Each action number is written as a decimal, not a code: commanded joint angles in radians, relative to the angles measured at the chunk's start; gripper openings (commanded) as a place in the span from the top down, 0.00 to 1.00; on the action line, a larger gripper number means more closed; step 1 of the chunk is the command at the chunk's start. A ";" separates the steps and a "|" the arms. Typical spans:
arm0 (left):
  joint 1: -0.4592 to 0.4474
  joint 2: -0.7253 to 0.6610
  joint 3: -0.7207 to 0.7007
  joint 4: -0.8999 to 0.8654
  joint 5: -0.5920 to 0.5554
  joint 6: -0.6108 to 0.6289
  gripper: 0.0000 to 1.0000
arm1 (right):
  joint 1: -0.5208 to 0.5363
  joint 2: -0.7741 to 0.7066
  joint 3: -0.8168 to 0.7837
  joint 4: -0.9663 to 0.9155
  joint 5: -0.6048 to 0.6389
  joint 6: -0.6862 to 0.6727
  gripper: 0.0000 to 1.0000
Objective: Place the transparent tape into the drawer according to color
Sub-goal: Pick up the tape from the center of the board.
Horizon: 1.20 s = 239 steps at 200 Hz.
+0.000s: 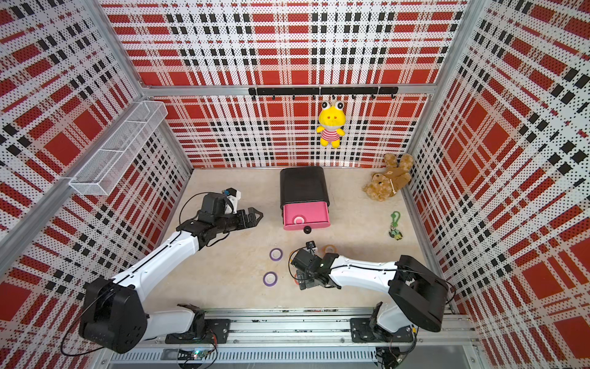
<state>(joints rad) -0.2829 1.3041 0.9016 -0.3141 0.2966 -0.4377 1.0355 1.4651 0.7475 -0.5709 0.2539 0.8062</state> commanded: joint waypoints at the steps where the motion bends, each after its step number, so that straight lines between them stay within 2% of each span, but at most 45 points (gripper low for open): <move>1: 0.011 -0.017 -0.009 0.019 0.018 0.019 0.01 | 0.014 0.023 0.033 0.014 0.031 0.010 0.00; 75: 0.014 -0.006 -0.007 0.019 0.024 0.020 0.01 | 0.024 0.100 0.069 -0.031 0.031 0.014 0.02; 130: 0.013 0.008 -0.003 0.018 0.030 0.021 0.01 | 0.027 0.060 0.038 -0.126 0.048 0.062 0.09; 154: 0.013 0.018 0.000 0.019 0.035 0.022 0.01 | 0.026 0.026 0.026 -0.182 0.048 0.086 0.17; 174: 0.014 0.024 0.002 0.019 0.035 0.027 0.01 | 0.020 0.008 0.011 -0.175 -0.004 0.085 0.27; 208: 0.014 0.029 -0.001 0.018 0.037 0.028 0.01 | 0.000 0.063 0.012 -0.136 -0.109 0.055 0.40; 239: 0.016 0.013 -0.014 0.018 0.033 0.028 0.01 | -0.017 0.092 0.002 -0.096 -0.155 0.045 0.54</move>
<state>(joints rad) -0.2798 1.3266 0.9016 -0.3141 0.3191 -0.4282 1.0302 1.5120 0.7715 -0.6903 0.1680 0.8631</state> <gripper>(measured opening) 0.994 0.491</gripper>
